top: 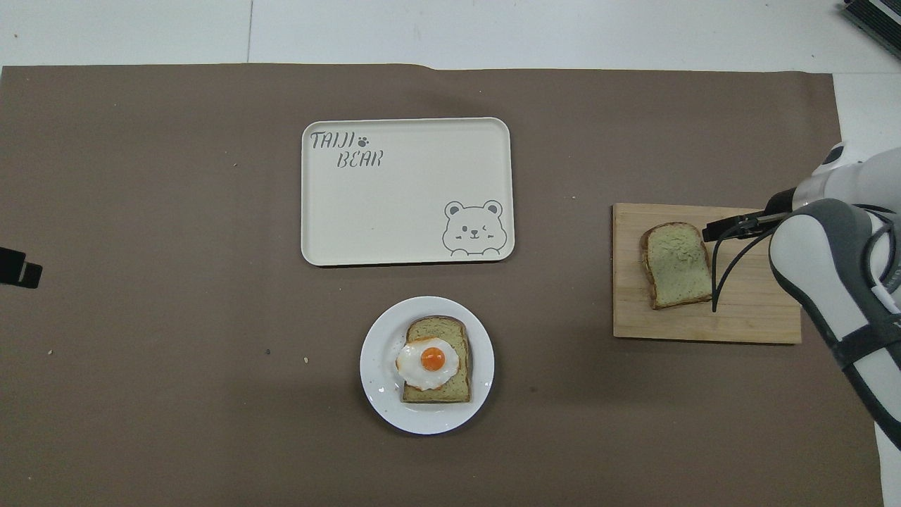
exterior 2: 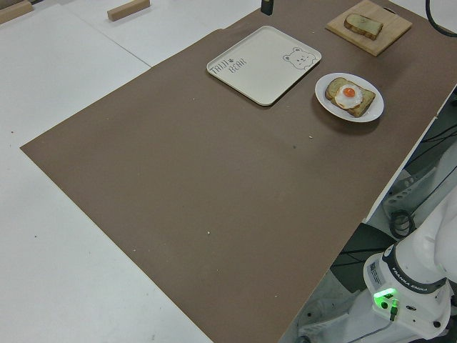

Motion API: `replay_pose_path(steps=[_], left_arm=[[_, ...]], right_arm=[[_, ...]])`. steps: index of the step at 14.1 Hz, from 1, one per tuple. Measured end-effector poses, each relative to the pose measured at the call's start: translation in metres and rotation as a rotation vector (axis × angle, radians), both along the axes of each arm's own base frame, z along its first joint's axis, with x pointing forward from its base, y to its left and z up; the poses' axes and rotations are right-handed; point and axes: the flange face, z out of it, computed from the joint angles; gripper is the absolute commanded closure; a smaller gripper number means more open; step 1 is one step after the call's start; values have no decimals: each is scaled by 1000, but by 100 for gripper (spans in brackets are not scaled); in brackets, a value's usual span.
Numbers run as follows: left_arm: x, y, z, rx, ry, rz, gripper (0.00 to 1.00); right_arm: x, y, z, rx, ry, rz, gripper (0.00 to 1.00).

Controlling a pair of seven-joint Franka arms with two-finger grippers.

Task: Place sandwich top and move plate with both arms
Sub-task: 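Reach the right gripper over the bread slice on the cutting board, then grasp the bread slice edge with the right gripper and lift it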

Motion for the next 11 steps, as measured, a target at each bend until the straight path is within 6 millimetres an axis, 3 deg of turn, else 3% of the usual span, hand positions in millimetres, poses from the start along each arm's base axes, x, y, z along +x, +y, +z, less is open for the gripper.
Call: replay_pose_path(steps=[11], left_arm=[[0, -1, 0, 0, 0, -2, 0]], right_arm=[[-14, -1, -58, 46, 35, 31, 0]])
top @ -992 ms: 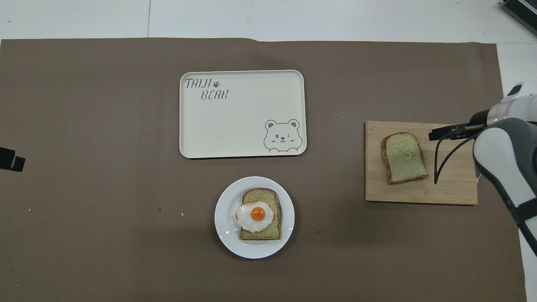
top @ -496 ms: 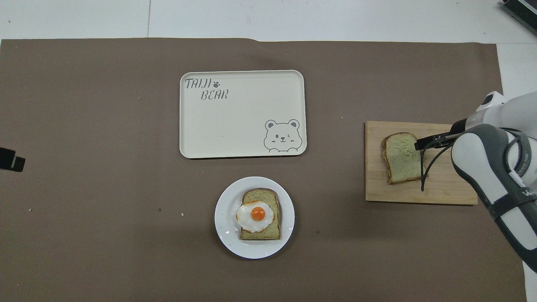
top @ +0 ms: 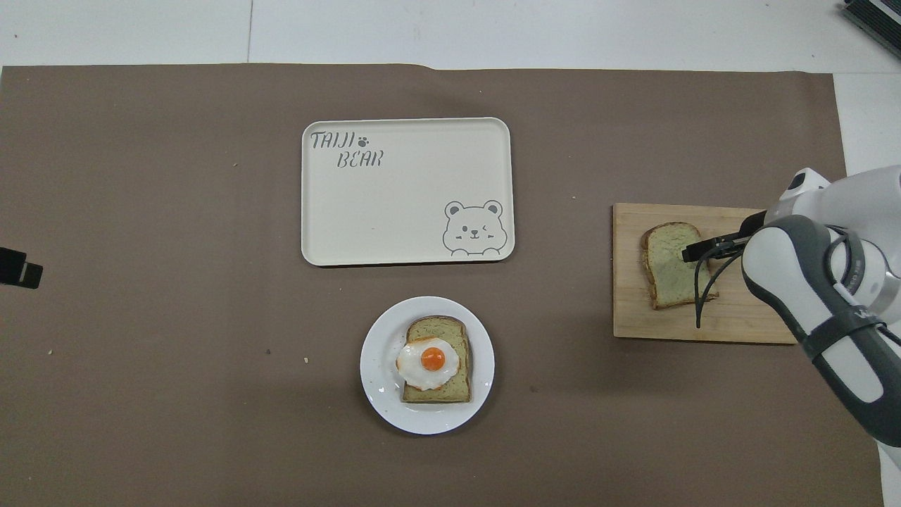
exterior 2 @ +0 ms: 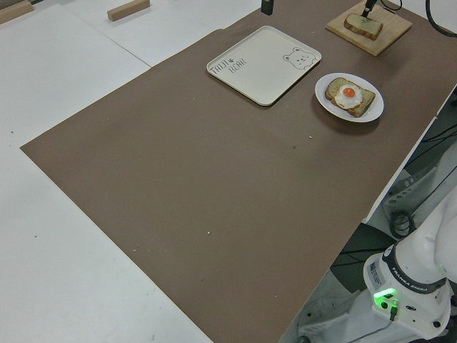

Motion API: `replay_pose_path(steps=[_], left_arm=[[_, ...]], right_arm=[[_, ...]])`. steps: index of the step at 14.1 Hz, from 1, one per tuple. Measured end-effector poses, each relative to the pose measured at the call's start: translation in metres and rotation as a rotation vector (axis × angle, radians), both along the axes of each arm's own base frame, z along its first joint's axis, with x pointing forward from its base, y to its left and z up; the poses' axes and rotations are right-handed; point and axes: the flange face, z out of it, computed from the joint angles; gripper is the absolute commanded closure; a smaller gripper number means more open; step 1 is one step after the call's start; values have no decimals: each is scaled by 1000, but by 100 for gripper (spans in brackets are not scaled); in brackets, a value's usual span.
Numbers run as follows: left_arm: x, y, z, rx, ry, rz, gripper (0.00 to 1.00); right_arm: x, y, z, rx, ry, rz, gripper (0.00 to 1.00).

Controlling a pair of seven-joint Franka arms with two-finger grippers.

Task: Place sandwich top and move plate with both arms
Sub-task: 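Grasp the bread slice edge with the right gripper and lift it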

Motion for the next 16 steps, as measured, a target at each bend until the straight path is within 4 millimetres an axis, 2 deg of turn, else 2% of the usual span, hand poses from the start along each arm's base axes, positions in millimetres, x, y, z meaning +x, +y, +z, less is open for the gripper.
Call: replay_pose_path(steps=[6, 7, 11, 16], left_arm=[[0, -5, 0, 0, 0, -9, 0], [0, -6, 0, 0, 0, -13, 0], [0, -9, 0, 0, 1, -18, 0], [0, -9, 0, 1, 1, -18, 0]], right_arm=[[-5, -2, -7, 4, 9, 31, 5], [-6, -2, -8, 4, 12, 31, 18], [-8, -2, -11, 9, 16, 41, 100], [-8, -4, -8, 29, 8, 19, 100]])
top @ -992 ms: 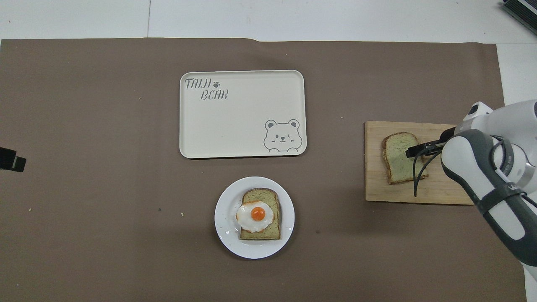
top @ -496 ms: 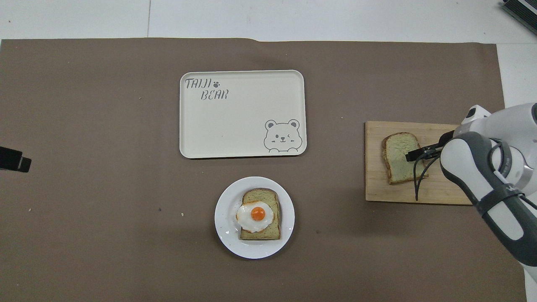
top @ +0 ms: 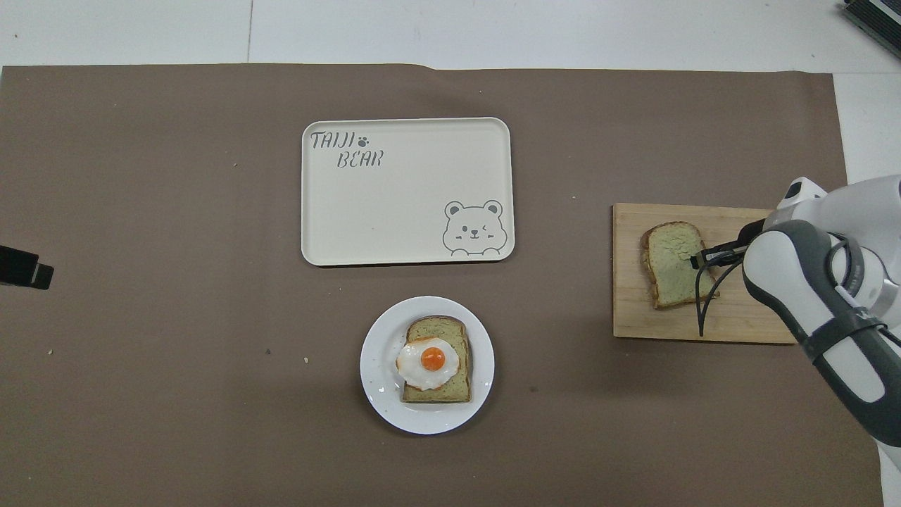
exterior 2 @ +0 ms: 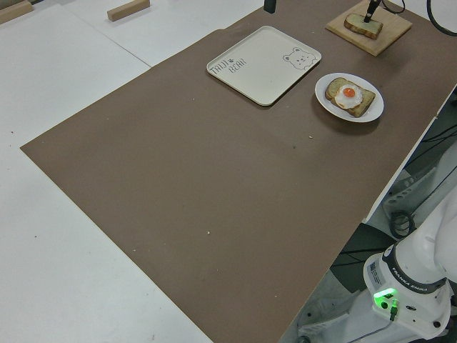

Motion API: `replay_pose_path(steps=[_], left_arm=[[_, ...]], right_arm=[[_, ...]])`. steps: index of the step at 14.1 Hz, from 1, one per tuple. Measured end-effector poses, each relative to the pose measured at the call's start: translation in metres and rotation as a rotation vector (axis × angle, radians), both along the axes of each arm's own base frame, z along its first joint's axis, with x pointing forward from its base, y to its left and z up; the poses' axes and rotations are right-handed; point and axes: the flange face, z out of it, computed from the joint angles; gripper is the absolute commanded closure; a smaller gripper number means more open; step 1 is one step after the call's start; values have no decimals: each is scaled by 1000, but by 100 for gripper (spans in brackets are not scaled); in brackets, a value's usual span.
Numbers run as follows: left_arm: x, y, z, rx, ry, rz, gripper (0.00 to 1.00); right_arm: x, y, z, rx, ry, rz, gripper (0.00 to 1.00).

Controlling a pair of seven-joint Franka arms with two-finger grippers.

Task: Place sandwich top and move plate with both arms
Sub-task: 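Grasp the bread slice edge with the right gripper and lift it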

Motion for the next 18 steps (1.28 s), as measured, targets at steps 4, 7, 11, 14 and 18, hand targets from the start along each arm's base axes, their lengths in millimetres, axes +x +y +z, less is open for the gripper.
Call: replay_pose_path(steps=[4, 7, 11, 14, 18], left_arm=[[0, 0, 0, 0, -1, 0, 0], [-1, 0, 0, 0, 4, 0, 0], [-1, 1, 0, 0, 4, 2, 0], [-1, 2, 0, 0, 4, 4, 0], [-1, 2, 0, 0, 4, 5, 0]], right_arm=[[1, -2, 3, 0, -3, -2, 100], [9, -8, 22, 9, -4, -4, 100], [15, -8, 50, 21, -3, -9, 100], [18, -2, 84, 49, 57, -23, 100], [15, 19, 119, 112, 142, -51, 100]])
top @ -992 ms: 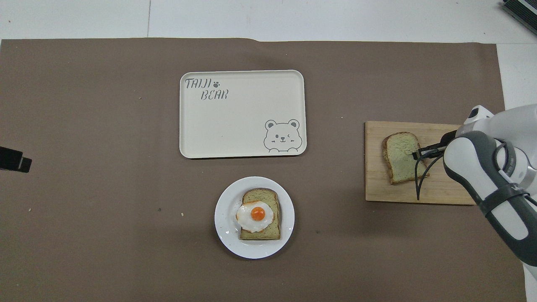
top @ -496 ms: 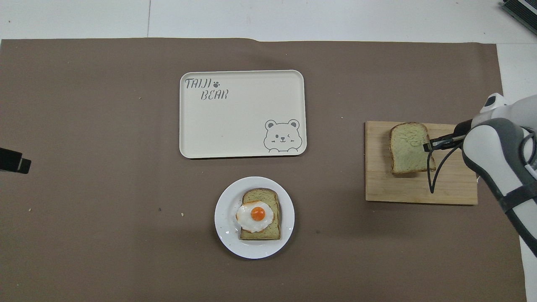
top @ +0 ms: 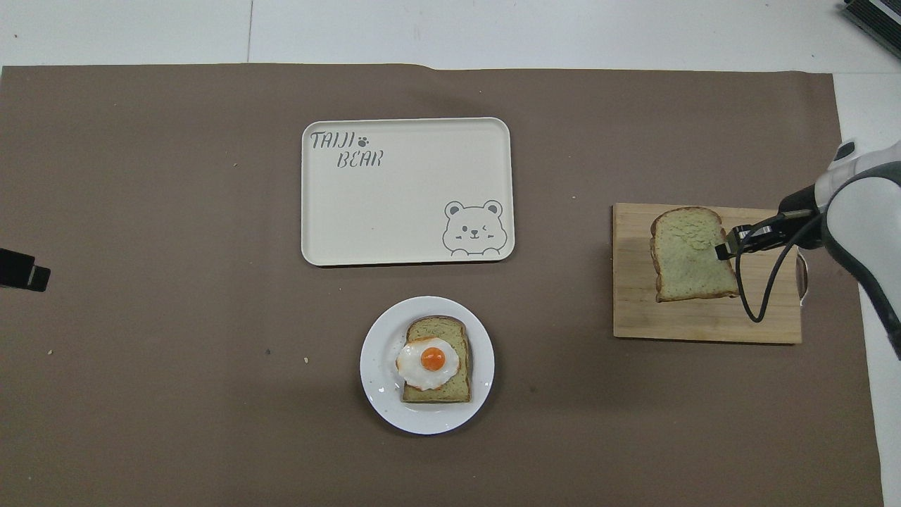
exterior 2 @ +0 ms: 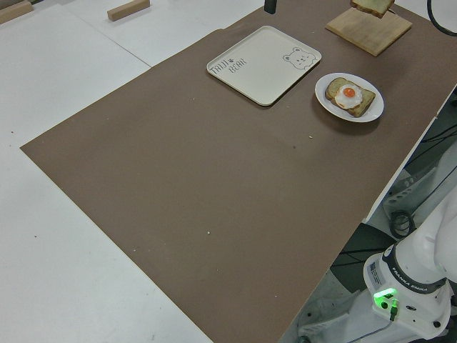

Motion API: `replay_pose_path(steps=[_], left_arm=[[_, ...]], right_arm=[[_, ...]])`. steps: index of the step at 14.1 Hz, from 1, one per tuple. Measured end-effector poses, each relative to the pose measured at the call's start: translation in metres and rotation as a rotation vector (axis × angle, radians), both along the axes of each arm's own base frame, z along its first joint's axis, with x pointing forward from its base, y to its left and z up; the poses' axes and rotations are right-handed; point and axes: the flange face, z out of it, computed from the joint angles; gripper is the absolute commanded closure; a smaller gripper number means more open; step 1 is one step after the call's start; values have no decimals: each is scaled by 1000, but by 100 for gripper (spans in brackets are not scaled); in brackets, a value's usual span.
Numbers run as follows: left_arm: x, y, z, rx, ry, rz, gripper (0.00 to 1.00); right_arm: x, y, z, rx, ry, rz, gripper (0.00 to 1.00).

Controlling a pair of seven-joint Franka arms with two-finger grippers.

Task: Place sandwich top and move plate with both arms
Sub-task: 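Grasp the bread slice edge with the right gripper and lift it, then carry the bread slice with the right gripper onto the egg toast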

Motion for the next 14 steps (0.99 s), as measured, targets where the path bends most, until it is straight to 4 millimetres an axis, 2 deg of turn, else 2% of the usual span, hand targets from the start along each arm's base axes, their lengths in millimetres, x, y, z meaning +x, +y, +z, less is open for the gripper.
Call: replay_pose_path(steps=[5, 8, 12, 14], left_arm=[[-1, -2, 0, 1, 7, -3, 0], [-3, -1, -1, 1, 18, -3, 0], [-3, -1, -1, 1, 19, -3, 0], [-3, -1, -2, 1, 20, -3, 0]], right_arm=[[-12, 21, 4, 61, 89, 22, 100], [-14, 65, 4, 64, 110, 92, 100], [-26, 127, -2, 37, 146, 119, 100], [-30, 150, -3, 21, 134, 113, 100]])
